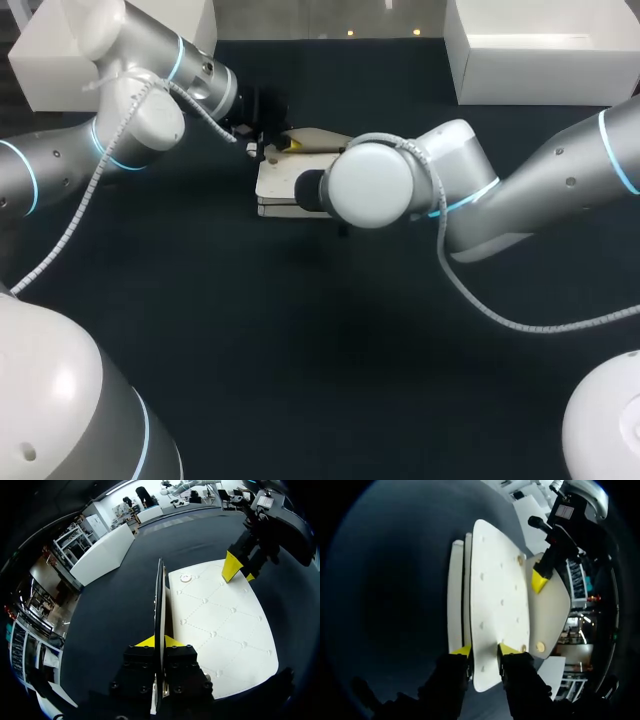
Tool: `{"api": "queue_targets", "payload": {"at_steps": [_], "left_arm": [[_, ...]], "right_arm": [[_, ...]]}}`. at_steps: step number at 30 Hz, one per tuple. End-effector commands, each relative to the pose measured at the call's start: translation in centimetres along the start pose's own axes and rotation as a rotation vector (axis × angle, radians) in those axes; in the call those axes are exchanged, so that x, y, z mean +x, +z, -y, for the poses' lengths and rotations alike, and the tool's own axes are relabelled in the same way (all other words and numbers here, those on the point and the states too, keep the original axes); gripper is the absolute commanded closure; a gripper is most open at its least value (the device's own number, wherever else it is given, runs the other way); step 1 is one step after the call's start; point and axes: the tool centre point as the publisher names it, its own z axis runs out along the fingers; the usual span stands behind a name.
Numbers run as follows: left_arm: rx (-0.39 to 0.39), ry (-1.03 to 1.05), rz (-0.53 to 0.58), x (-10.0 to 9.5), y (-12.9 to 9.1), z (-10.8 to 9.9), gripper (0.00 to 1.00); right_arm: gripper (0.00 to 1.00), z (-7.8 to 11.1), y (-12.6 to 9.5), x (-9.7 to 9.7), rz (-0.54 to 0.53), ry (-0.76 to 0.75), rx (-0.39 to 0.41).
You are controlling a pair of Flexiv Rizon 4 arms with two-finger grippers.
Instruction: Pick up the bag, open it, inspect its contents, close it, and place it on the opposite side
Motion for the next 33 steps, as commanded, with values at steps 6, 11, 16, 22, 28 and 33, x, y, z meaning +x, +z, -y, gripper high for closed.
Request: {"api": "queue_targets", "payload": {"at_steps": [6, 11, 16, 22, 28, 33], "left_arm": [[0.001, 0.007, -0.012, -0.09, 0.16, -0.07, 1.0], [-0.003, 0.009, -0.02, -0.02, 0.33, -0.16, 1.0], [-0.008, 0.009, -0.027, 0.02, 0.5, -0.32, 1.0], [-0.009, 0.009, -0.032, 0.05, 0.63, -0.37, 1.0], [-0.012, 0.011, -0.038, 0.13, 0.76, -0.44, 1.0], [0.001, 0.033, -0.023, 0.4, 0.74, -0.45, 1.0]], "right_arm": [[0.73, 0.24, 0.66, 0.09, 0.02, 0.013, -0.002], [0.75, 0.24, 0.48, -0.08, 0.044, 0.02, -0.007], [0.73, 0.26, 0.06, -0.22, 0.062, 0.024, -0.009], [0.84, 0.19, -0.02, -0.3, 0.069, 0.021, -0.011], [1.0, -0.04, 0.02, -0.26, 0.075, 0.014, -0.016], [1.0, -0.18, 0.07, -0.14, 0.079, 0.006, -0.016]]}}
